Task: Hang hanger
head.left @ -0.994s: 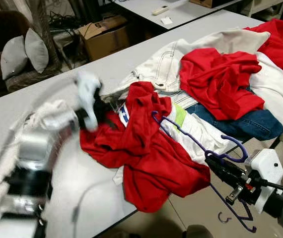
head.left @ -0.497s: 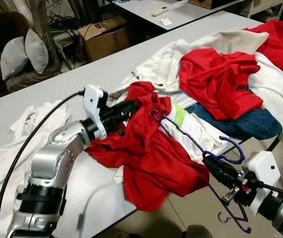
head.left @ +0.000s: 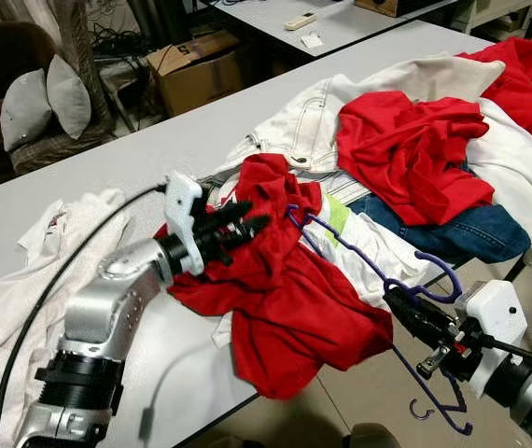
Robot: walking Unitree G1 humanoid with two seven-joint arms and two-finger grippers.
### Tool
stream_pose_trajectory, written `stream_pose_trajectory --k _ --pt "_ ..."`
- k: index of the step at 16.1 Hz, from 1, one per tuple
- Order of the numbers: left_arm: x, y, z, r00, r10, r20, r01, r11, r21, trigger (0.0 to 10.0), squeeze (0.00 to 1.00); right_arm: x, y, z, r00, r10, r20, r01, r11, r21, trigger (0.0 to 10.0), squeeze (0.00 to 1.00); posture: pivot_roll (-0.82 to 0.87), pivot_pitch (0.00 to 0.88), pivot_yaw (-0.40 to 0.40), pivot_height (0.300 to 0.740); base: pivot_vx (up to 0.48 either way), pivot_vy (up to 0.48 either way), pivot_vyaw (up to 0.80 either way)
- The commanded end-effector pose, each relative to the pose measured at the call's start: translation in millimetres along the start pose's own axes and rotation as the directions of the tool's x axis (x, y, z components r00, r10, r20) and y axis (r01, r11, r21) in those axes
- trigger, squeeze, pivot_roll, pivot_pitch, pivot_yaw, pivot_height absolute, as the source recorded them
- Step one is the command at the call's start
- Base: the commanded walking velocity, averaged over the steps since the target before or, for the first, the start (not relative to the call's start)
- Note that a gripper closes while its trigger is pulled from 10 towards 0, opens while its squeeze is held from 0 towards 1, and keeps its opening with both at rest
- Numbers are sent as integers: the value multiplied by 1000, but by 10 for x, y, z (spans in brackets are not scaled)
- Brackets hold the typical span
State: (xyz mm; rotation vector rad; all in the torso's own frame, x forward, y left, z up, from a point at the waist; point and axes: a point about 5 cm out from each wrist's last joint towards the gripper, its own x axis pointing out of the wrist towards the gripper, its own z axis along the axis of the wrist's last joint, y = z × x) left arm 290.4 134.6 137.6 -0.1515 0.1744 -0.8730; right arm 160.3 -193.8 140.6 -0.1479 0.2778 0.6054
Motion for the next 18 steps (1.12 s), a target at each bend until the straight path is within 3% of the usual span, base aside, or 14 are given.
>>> stream_pose_trajectory --k 1,5,6,10,11,12,18 --pt "-48 41 -42 999 5 -48 -5 1000 8 10000 1000 12 4 -11 1000 -2 -3 2 1000 -4 10000 0 -298 0 182 740 0 0 0" --pt "-49 52 -167 992 10 -128 -8 1000 18 10000 1000 -1 5 -21 1000 0 -9 0 1000 -9 10000 0 -307 0 186 740 0 0 0" --pt "-72 76 -248 981 39 -192 -25 997 74 10000 0 -11 12 -21 1000 -1 -11 1 1000 -11 10000 0 -307 0 182 740 0 0 0" --pt "-86 113 -268 969 64 -240 -35 991 125 10000 0 -22 10 17 1000 2 -9 -2 1000 -15 10000 0 -310 0 175 740 0 0 0" --pt "-97 134 -247 960 71 -271 -26 985 168 2627 0 -23 4 45 1000 5 -4 -5 1000 -21 10000 0 -310 0 172 740 0 0 0" --pt "-99 150 -235 957 79 -279 -28 983 183 0 0 -24 2 55 1000 5 -1 -5 1000 -23 10000 0 -310 0 172 740 0 0 0" --pt "-93 190 -128 969 121 -215 -90 985 150 0 0 -18 13 -4 1000 -4 -5 4 1000 8 10000 0 -281 0 160 740 0 0 0"
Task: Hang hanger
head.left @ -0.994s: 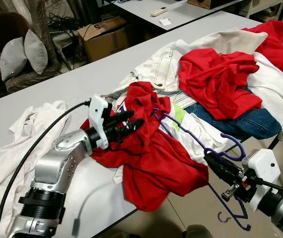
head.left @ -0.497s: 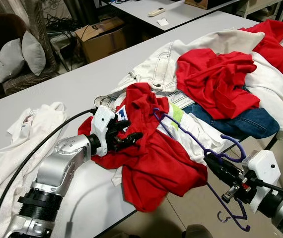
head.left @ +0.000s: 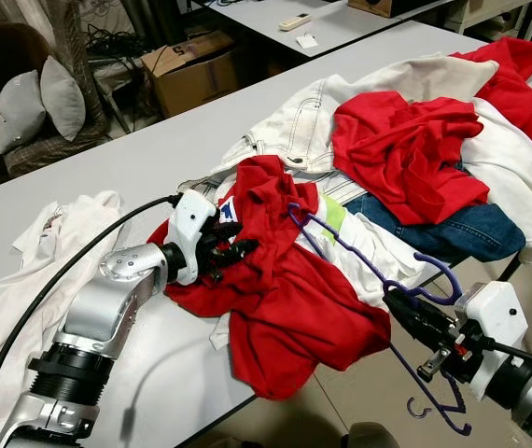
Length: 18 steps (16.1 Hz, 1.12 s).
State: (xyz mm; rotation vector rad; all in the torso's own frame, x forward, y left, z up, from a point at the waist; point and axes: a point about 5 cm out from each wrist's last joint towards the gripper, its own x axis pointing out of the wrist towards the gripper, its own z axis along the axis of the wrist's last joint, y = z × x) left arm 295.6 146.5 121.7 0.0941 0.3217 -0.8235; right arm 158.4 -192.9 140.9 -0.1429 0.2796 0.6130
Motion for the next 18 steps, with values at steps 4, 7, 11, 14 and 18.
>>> stream_pose_trajectory --k 4,7,11,14,18 --pt "-74 -6 -134 995 37 -88 -33 999 42 0 0 54 13 -2 1000 -5 0 5 1000 7 10000 0 -246 0 155 740 0 0 0" --pt "-69 -16 -133 994 31 -102 -26 998 59 0 0 69 3 13 1000 -4 6 4 1000 6 10000 0 -245 0 153 740 0 0 0" --pt "-48 -10 -51 998 43 -56 -40 997 62 0 0 67 -13 20 1000 -10 6 10 1000 1 10000 0 -247 0 155 740 0 0 0" --pt "-34 2 2 999 40 -13 -39 998 51 0 0 74 -8 27 1000 -13 11 13 1000 3 10000 0 -252 0 160 740 0 0 0" --pt "-25 -12 2 999 42 6 -42 999 17 0 0 57 1 29 1000 -12 10 12 1000 6 10000 0 -255 0 161 740 0 0 0"
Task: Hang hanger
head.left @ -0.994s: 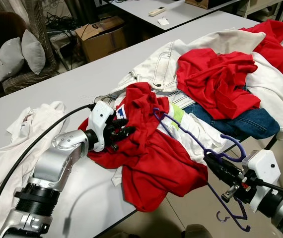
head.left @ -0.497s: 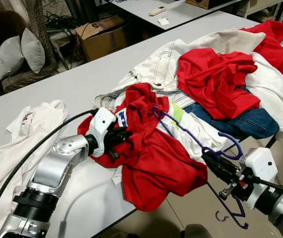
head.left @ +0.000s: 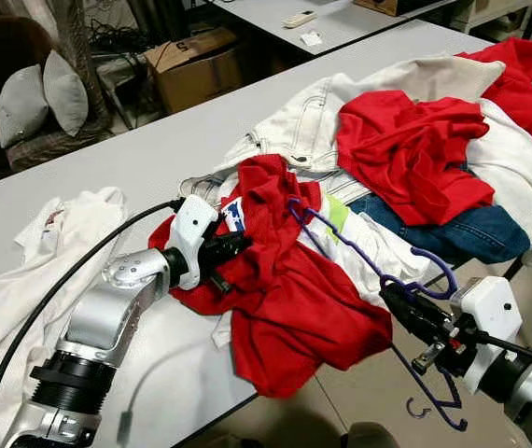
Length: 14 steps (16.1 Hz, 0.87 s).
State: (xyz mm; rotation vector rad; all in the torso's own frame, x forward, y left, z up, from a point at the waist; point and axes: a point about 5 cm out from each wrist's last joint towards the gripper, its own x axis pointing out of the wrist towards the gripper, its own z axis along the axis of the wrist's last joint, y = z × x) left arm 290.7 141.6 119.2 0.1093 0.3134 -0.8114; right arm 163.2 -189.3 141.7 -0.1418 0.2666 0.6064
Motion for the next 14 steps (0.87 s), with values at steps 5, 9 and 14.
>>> stream_pose_trajectory --k 5,9,14 --pt "-87 393 474 976 175 131 -203 948 244 0 0 11 -155 178 987 -109 122 109 994 6 10000 0 -253 0 158 740 0 0 0" --pt "-242 661 1204 911 251 327 -378 828 415 0 0 23 -137 217 988 -70 138 72 997 -4 10000 0 -250 0 158 740 0 0 0" --pt "-347 708 1623 864 247 438 -491 599 632 0 0 34 -31 402 966 10 259 -23 999 48 10000 0 -258 0 171 740 0 0 0"
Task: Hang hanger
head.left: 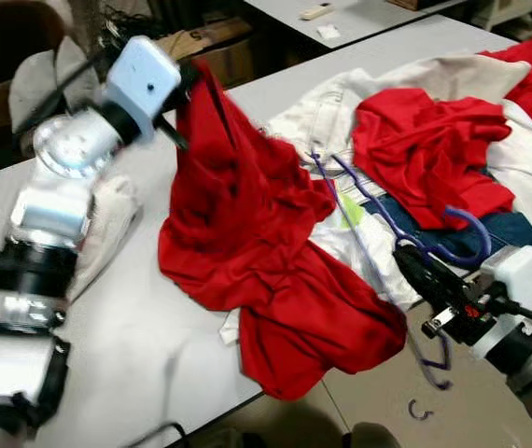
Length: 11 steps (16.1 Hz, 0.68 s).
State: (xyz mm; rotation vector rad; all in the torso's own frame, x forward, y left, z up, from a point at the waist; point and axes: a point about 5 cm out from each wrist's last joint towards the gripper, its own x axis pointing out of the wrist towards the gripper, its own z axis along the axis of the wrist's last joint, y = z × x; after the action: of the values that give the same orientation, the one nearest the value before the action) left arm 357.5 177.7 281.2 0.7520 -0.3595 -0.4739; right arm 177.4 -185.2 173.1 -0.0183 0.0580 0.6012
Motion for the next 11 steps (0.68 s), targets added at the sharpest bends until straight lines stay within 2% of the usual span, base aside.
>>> stream_pose_trajectory --k 1,3,5,8,11 --pt "17 -17 -15 999 -45 -18 45 999 29 0 0 2 88 101 996 72 46 -73 997 19 10000 0 -259 0 170 740 0 0 0" --pt "29 -123 -33 996 -86 -19 86 996 -39 0 0 17 181 158 985 155 81 -160 985 68 10000 0 -260 0 169 740 0 0 0" --pt "52 -206 -27 994 -110 -20 109 993 -54 0 0 84 209 159 978 195 69 -201 976 89 10000 0 -260 0 167 740 0 0 0" --pt "98 -382 56 985 -169 22 171 981 -94 0 0 319 149 32 981 192 -20 -188 976 108 10000 0 -250 0 154 740 0 0 0" --pt "102 -449 94 983 -182 35 184 977 -110 0 0 440 126 -25 979 196 -64 -186 973 134 10000 0 -241 0 141 740 0 0 0"
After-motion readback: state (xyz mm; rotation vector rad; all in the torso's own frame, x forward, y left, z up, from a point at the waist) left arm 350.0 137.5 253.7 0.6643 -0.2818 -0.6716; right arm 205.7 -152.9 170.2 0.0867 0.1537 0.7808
